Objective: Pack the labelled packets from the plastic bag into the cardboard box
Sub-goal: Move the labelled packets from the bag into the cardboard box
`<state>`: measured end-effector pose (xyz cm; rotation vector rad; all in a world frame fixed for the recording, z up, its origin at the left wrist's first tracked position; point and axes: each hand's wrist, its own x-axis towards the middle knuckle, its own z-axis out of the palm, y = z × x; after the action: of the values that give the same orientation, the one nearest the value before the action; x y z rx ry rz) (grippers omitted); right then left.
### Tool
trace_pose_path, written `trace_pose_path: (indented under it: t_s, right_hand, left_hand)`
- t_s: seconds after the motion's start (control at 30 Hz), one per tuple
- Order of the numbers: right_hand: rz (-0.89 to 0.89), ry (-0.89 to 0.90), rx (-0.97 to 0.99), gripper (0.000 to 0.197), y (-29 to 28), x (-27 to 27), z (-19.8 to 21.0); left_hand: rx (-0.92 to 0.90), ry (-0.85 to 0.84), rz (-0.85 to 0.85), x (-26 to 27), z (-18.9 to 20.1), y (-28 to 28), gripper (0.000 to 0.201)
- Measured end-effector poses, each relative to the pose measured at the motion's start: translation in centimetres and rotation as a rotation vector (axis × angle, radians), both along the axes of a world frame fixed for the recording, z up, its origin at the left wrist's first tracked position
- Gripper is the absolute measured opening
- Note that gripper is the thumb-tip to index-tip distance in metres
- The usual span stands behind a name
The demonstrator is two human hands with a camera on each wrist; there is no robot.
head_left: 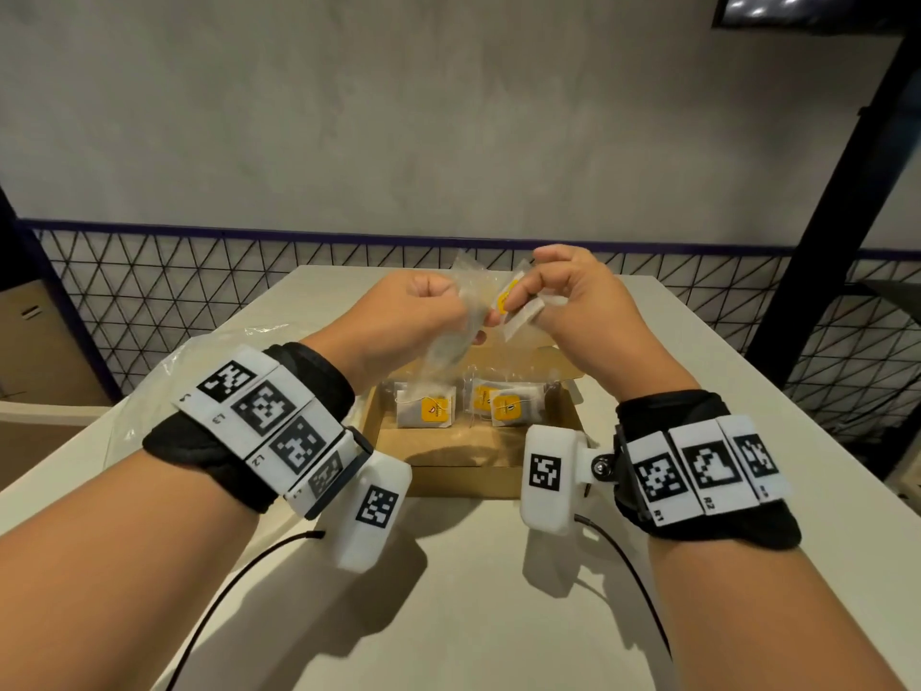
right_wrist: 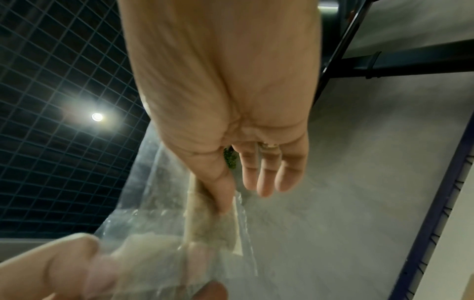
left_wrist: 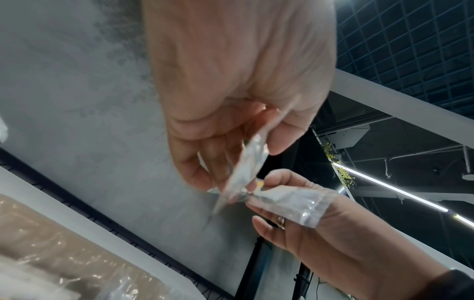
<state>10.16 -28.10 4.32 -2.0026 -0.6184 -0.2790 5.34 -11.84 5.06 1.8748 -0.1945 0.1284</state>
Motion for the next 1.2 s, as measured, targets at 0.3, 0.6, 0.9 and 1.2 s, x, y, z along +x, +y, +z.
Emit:
trace_pose_path:
  t_s: [0.3,0.6,0.9,1.2]
  right_hand:
    - [0.096,0.165,0.021,0.045,-0.2,0.0,0.3]
    - [-0.032,0.015,-0.132,0.028,-1.1,0.7,-0.1]
    - [-0.113,-0.032,-0.141,0.036,-1.5,1.5,-0.6]
    - [-0.139,-0.016,-0.162,0.03,-1.5,1.7,-0.9]
  left_hand:
    - [0.012,0.036,0.097,0.3,-0.3,0.5,0.032]
    - [0.052,0.104,0.096,0.4,-0.7,1.2,0.034]
    - [0.002,0.027,0.202,1.0,-0.9,1.9,0.063]
    - [0.014,0.055,0.269,1.2,-1.1,2.8,0.042]
